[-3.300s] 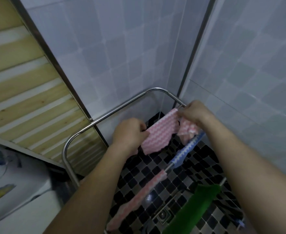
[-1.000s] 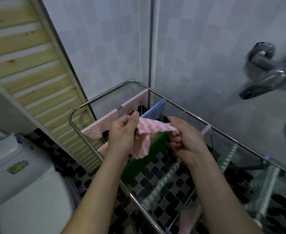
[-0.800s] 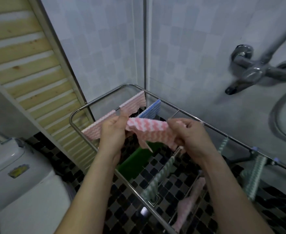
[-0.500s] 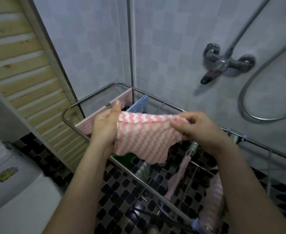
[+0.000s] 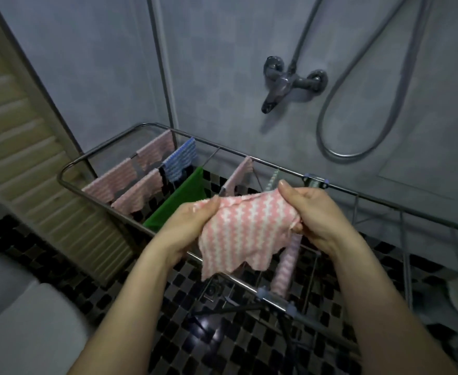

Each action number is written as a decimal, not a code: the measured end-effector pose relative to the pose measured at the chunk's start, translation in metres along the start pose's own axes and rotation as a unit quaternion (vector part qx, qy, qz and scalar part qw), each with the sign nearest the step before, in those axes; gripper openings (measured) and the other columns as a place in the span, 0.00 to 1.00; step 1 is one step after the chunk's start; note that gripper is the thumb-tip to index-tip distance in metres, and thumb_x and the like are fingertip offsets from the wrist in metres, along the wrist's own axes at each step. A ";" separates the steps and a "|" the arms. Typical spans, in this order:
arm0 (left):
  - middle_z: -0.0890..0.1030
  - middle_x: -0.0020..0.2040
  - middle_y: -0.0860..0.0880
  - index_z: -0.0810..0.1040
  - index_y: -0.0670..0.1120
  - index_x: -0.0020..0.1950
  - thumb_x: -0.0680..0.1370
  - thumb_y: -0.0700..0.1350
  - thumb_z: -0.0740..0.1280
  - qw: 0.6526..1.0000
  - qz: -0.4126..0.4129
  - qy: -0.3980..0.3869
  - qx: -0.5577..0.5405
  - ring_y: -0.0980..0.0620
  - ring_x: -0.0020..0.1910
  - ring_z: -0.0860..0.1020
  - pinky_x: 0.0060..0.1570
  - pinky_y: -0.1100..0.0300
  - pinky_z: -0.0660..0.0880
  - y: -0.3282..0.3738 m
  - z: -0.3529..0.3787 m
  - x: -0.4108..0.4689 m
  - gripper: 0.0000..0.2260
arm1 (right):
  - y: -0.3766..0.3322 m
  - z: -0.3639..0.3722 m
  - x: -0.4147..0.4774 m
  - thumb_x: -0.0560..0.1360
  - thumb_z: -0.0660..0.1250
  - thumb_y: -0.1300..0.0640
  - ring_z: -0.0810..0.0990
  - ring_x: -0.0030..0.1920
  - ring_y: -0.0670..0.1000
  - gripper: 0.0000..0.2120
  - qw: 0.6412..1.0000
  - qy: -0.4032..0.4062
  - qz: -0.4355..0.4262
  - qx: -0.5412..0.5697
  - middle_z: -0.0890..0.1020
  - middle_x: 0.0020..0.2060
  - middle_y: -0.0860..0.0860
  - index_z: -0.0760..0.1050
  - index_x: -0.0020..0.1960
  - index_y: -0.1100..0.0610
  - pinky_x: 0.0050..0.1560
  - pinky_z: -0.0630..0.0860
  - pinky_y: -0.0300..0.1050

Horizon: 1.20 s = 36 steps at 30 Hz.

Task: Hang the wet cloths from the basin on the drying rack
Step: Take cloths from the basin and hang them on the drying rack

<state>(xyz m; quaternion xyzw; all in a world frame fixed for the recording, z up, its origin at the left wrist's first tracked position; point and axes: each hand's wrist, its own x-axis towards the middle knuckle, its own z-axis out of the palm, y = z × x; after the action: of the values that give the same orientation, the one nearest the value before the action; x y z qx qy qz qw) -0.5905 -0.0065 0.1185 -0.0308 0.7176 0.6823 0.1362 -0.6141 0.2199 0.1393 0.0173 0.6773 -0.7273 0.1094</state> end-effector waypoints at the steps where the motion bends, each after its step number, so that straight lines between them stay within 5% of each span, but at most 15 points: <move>1: 0.86 0.45 0.47 0.85 0.47 0.48 0.78 0.54 0.65 1.000 0.016 0.003 0.011 0.51 0.44 0.84 0.46 0.59 0.78 0.000 0.014 0.001 0.14 | -0.002 -0.018 -0.008 0.75 0.68 0.51 0.66 0.19 0.44 0.17 1.000 -0.014 0.003 -0.014 0.73 0.22 0.51 0.78 0.43 0.67 0.19 0.63 0.32; 7: 0.83 0.35 0.50 0.82 0.42 0.46 0.73 0.37 0.70 0.994 0.105 0.001 0.019 0.57 0.31 0.79 0.31 0.66 0.75 0.003 0.074 0.010 0.03 | -0.006 -0.108 -0.035 0.73 0.68 0.66 0.77 0.29 0.44 0.05 0.991 -0.100 0.030 -0.082 0.80 0.31 0.50 0.80 0.48 0.62 0.26 0.75 0.34; 10: 0.83 0.37 0.46 0.82 0.39 0.46 0.73 0.45 0.69 0.997 0.074 -0.019 -0.032 0.53 0.34 0.80 0.36 0.62 0.77 -0.011 0.115 0.019 0.10 | 0.003 -0.155 -0.044 0.70 0.67 0.62 0.81 0.34 0.47 0.11 0.993 -0.100 0.057 -0.027 0.83 0.35 0.54 0.81 0.51 0.64 0.31 0.80 0.39; 14: 0.83 0.37 0.47 0.78 0.30 0.42 0.79 0.53 0.65 0.997 0.042 -0.022 0.065 0.60 0.41 0.80 0.62 0.52 0.68 -0.033 0.159 0.038 0.24 | 0.026 -0.189 -0.042 0.76 0.65 0.59 0.84 0.39 0.49 0.08 0.998 0.002 0.059 0.021 0.86 0.39 0.55 0.81 0.49 0.62 0.38 0.83 0.43; 17: 0.84 0.40 0.47 0.82 0.38 0.41 0.80 0.47 0.66 0.994 0.075 0.005 0.083 0.57 0.40 0.80 0.51 0.57 0.74 -0.033 0.186 0.051 0.14 | 0.034 -0.207 -0.037 0.79 0.65 0.58 0.84 0.39 0.48 0.10 0.996 0.090 0.014 -0.007 0.86 0.36 0.51 0.82 0.44 0.60 0.40 0.82 0.39; 21: 0.82 0.35 0.53 0.83 0.45 0.47 0.79 0.43 0.66 0.988 0.140 0.039 0.046 0.56 0.32 0.78 0.34 0.63 0.75 -0.015 0.211 0.058 0.06 | 0.024 -0.231 -0.048 0.79 0.65 0.58 0.86 0.45 0.50 0.11 0.993 0.084 -0.066 -0.056 0.87 0.41 0.53 0.85 0.42 0.56 0.47 0.81 0.39; 25: 0.81 0.38 0.39 0.80 0.33 0.42 0.80 0.50 0.65 0.999 0.045 0.025 -0.009 0.49 0.38 0.80 0.46 0.54 0.80 -0.036 0.208 0.055 0.19 | 0.039 -0.243 -0.067 0.76 0.68 0.54 0.85 0.47 0.52 0.11 0.976 -0.014 -0.049 -0.213 0.86 0.44 0.56 0.86 0.42 0.59 0.53 0.78 0.34; 28: 0.78 0.34 0.46 0.80 0.35 0.39 0.76 0.44 0.70 0.990 -0.033 0.010 0.138 0.57 0.31 0.75 0.38 0.62 0.74 -0.072 0.209 0.054 0.12 | 0.088 -0.238 -0.071 0.66 0.69 0.39 0.76 0.32 0.60 0.29 0.935 -0.090 0.059 -0.339 0.83 0.35 0.60 0.82 0.43 0.67 0.36 0.73 0.44; 29: 0.80 0.36 0.50 0.82 0.40 0.41 0.75 0.39 0.71 0.980 -0.057 -0.007 0.190 0.59 0.31 0.76 0.36 0.65 0.74 -0.083 0.210 0.053 0.04 | 0.105 -0.232 -0.074 0.66 0.68 0.39 0.77 0.32 0.59 0.28 0.921 -0.120 0.077 -0.362 0.83 0.34 0.58 0.82 0.43 0.66 0.35 0.73 0.48; 32: 0.81 0.41 0.56 0.81 0.51 0.42 0.73 0.34 0.68 0.943 -0.060 -0.053 0.324 0.56 0.40 0.80 0.40 0.66 0.75 -0.104 0.212 0.053 0.11 | 0.141 -0.225 -0.081 0.70 0.68 0.47 0.83 0.42 0.58 0.16 0.901 -0.161 0.096 -0.392 0.85 0.40 0.59 0.84 0.41 0.61 0.42 0.79 0.52; 36: 0.82 0.49 0.56 0.84 0.51 0.49 0.75 0.36 0.65 0.906 0.003 -0.073 0.417 0.58 0.49 0.78 0.52 0.67 0.73 -0.112 0.218 0.049 0.13 | 0.154 -0.219 -0.086 0.71 0.68 0.52 0.80 0.33 0.55 0.13 0.881 -0.187 0.097 -0.424 0.81 0.31 0.56 0.80 0.33 0.60 0.38 0.77 0.49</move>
<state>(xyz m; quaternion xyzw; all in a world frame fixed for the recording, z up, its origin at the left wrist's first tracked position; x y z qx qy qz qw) -0.5779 0.2086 -0.0086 0.0809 0.9248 0.3217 0.1864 -0.5294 0.4393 -0.0149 -0.1017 0.8830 -0.3458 0.3006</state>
